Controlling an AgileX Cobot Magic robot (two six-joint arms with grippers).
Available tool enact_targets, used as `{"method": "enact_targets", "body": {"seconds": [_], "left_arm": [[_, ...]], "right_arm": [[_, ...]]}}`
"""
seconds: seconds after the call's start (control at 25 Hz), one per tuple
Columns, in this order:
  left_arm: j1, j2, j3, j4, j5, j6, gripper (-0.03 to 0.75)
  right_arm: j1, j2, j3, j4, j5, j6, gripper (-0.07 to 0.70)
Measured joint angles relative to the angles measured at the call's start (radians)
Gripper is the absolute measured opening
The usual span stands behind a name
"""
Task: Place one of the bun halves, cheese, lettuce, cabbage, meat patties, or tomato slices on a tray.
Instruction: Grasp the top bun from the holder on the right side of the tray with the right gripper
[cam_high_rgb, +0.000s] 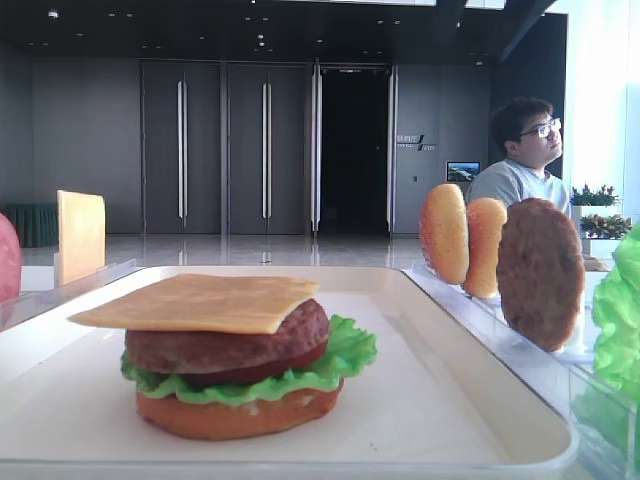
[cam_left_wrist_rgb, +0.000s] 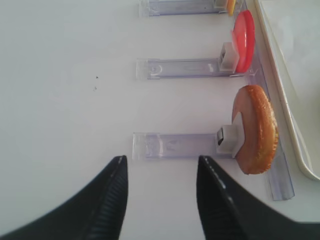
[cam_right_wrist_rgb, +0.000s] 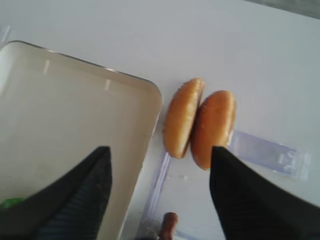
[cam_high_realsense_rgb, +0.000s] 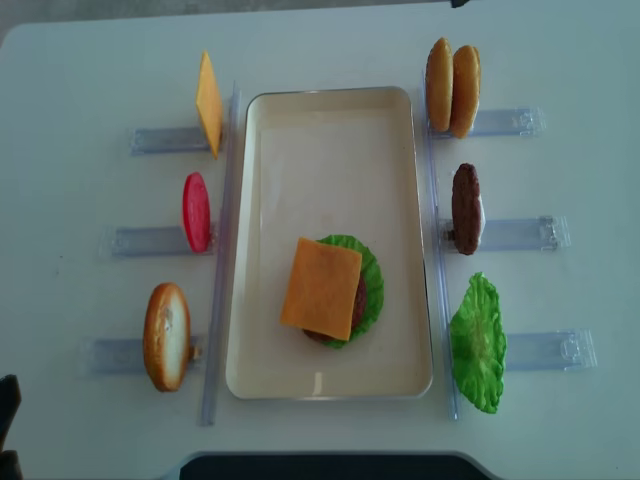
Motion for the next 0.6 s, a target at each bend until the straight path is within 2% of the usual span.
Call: {"method": "enact_targets", "body": {"seconds": [0.28, 0.6], "left_arm": [[0.0, 0.0, 0.0, 0.0, 0.0, 0.0, 0.345], [0.0, 0.0, 0.0, 0.0, 0.0, 0.0, 0.345]], "right_arm": [[0.029, 0.104, -0.053, -0.001, 0.008, 0.044, 0.458], [-0.027, 0.216, -0.056, 0.009, -0.006, 0.091, 0.459]]}}
